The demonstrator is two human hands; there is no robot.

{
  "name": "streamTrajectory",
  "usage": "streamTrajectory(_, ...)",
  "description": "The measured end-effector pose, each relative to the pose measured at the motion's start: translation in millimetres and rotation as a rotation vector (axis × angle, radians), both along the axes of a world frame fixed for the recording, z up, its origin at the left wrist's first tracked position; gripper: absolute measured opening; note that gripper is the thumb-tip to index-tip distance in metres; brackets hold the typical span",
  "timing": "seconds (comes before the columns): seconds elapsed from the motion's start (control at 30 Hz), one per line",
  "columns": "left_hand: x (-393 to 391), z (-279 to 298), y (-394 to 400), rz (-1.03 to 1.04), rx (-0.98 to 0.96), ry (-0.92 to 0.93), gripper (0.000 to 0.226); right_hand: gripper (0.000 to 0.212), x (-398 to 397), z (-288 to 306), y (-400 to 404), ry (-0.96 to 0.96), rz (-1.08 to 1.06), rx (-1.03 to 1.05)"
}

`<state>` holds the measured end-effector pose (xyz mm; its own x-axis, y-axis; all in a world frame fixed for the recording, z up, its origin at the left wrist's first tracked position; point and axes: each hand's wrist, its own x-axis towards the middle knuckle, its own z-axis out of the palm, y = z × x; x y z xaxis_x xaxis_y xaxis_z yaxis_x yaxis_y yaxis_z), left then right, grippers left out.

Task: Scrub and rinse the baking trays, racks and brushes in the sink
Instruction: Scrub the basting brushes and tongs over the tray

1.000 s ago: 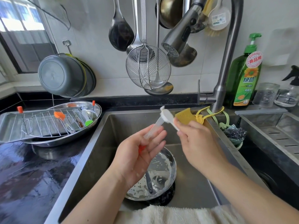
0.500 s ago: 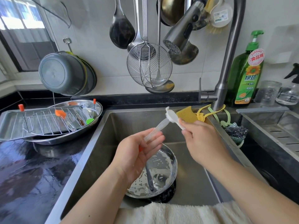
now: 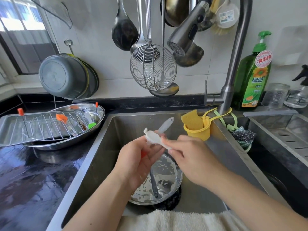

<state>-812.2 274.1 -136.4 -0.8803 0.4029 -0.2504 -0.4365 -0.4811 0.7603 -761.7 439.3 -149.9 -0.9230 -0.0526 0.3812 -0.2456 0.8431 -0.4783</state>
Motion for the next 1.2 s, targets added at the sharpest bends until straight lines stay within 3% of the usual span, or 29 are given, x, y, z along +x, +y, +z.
streamTrajectory(0.17, -3.1, -0.5, 0.9, -0.034, 0.083, -0.033, 0.059, 0.044, -15.2, 1.7, 21.6, 0.065, -0.237, -0.025)
streamTrajectory(0.33, -7.2, -3.6, 0.0, -0.028, 0.174, -0.058, 0.062, 0.045, 0.3, 1.3, -1.7, -0.013, 0.058, 0.059)
streamTrajectory(0.47, -4.9, -1.8, 0.4, -0.125, 0.170, -0.012, 0.070, 0.044, -15.9, -0.6, 20.5, 0.066, -0.183, -0.004)
streamTrajectory(0.63, -7.5, -4.5, 0.4, -0.075, 0.253, -0.024, 0.069, 0.044, -1.5, 0.0, 2.7, 0.018, 0.099, 0.036)
streamTrajectory(0.8, -7.9, -4.2, 0.3, -0.182, 0.230, 0.036, 0.074, 0.045, -15.4, -2.2, 22.1, 0.069, -0.095, 0.000)
streamTrajectory(0.93, -10.5, -9.0, 0.6, -0.094, 0.271, 0.005, 0.071, 0.043, -3.2, -0.4, 3.7, 0.040, 0.110, 0.038)
streamTrajectory(1.1, -7.7, -5.9, 0.8, -0.213, 0.240, 0.078, 0.076, 0.044, -18.5, -3.2, 23.3, 0.083, -0.121, -0.016)
streamTrajectory(1.2, -6.7, -5.3, 0.9, -0.138, 0.244, 0.055, 0.072, 0.043, -6.2, -0.3, 7.4, 0.050, 0.062, 0.015)
